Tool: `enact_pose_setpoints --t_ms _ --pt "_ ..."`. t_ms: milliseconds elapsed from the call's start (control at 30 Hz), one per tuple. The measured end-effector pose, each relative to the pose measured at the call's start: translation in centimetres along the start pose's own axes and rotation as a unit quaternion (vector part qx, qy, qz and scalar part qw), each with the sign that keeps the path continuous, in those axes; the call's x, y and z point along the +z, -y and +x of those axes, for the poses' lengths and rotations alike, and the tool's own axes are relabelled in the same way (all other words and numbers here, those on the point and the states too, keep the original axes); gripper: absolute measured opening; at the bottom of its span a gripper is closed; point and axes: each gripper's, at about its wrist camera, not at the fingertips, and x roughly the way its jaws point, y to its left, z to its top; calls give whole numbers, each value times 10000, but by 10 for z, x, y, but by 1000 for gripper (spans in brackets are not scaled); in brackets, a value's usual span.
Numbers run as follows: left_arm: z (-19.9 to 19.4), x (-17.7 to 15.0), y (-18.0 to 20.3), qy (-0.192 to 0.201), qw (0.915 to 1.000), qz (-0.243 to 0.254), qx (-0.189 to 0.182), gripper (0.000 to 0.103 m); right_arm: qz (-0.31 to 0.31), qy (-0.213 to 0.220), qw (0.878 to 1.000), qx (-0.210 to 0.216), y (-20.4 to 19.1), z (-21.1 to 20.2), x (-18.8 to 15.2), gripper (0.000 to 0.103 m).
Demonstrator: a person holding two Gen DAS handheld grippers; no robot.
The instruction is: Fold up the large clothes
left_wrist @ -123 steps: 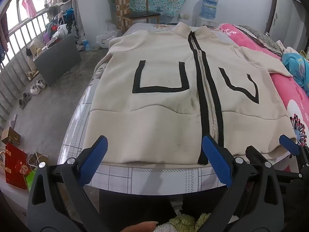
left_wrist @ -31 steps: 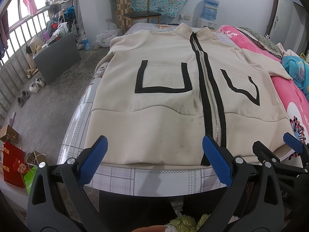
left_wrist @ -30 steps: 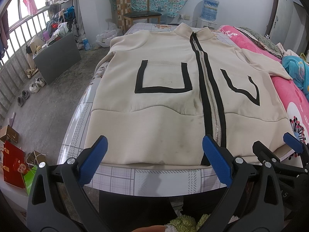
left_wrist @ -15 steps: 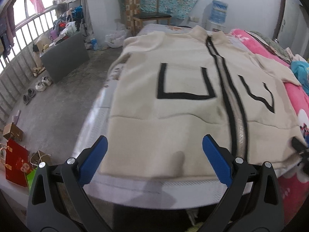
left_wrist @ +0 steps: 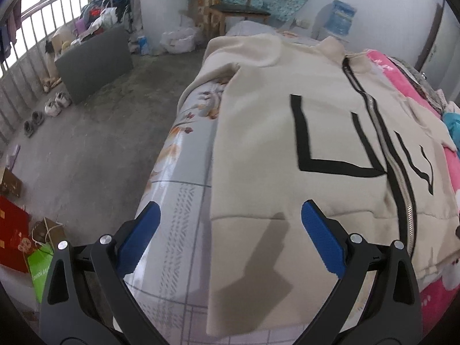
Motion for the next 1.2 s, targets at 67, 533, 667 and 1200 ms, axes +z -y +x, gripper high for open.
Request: enact_pose_setpoints --t_ms 67,533,667,1200 --pt "2 -2 -2 9 10000 -47 -14 95 -14 -58 10000 57 1 5 -2 94" --pt "3 -9 12 22 9998 199 -3 72 -181 -297 9988 342 3 23 -8 76" --pt "4 -8 11 52 9998 211 48 64 -253 -310 9983 416 2 26 -7 67" --pt "-24 -10 31 422 9961 647 427 10 -703 -439 9944 656 17 25 6 6"
